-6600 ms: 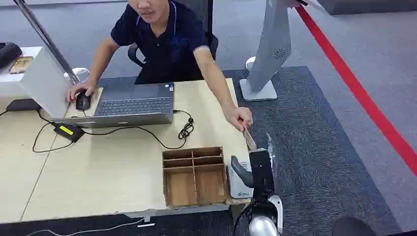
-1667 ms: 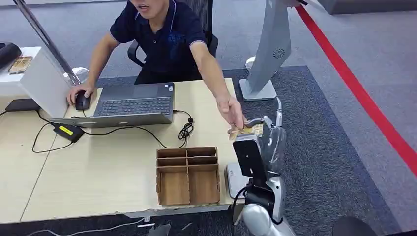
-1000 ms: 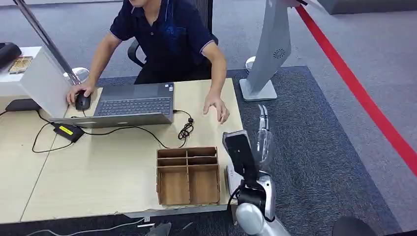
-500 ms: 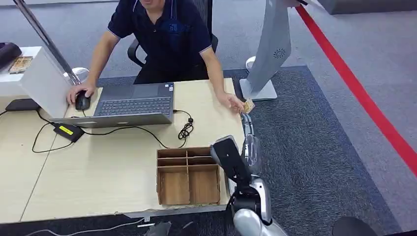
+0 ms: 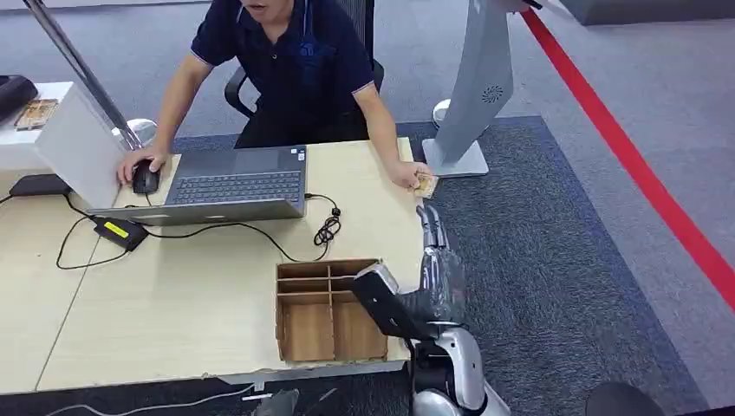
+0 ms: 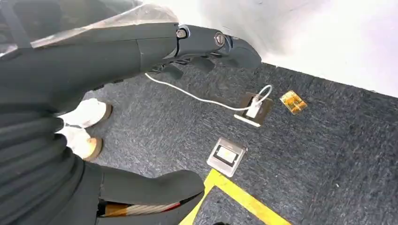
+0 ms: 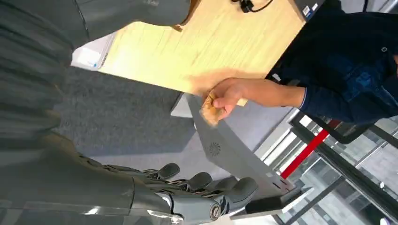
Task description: Pass the card to the sensor for recognition and then transmit it.
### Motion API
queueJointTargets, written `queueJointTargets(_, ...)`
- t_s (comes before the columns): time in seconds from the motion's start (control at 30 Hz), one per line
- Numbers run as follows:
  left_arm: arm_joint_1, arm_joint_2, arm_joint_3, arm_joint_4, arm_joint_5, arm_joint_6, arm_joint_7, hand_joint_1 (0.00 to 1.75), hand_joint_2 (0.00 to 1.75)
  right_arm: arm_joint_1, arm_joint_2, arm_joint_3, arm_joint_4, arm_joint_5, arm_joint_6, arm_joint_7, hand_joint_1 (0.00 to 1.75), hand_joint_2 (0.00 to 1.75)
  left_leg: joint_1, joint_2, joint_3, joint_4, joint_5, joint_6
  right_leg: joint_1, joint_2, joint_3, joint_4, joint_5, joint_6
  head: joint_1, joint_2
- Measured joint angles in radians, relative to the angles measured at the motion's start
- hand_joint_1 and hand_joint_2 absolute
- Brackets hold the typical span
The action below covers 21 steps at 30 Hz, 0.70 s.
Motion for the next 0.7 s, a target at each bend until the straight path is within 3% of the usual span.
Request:
queueJointTargets(0.33,0.0,0.0,0.013,0.0,-0.006,-0.003,-0.006,0.0,1.75,0.001,-0.022,0.026,-0.014,0.047,0.058,0.025,0.0,1.75,0.0,0.0,0.0,0.0,0.0,0.0,0.0,0.0,0.0,0.0,0.0,0.0,0.0,0.0)
queueJointTargets(0.7,-0.008,0.0,0.015,0.0,-0.018,-0.021,-0.01,0.0,1.75,-0.007,-0.027,0.044,0.003,0.092,0.072,0.036,0.0,1.75,0.0,0.0,0.0,0.0,0.0,0.0,0.0,0.0,0.0,0.0,0.0,0.0,0.0,0.0)
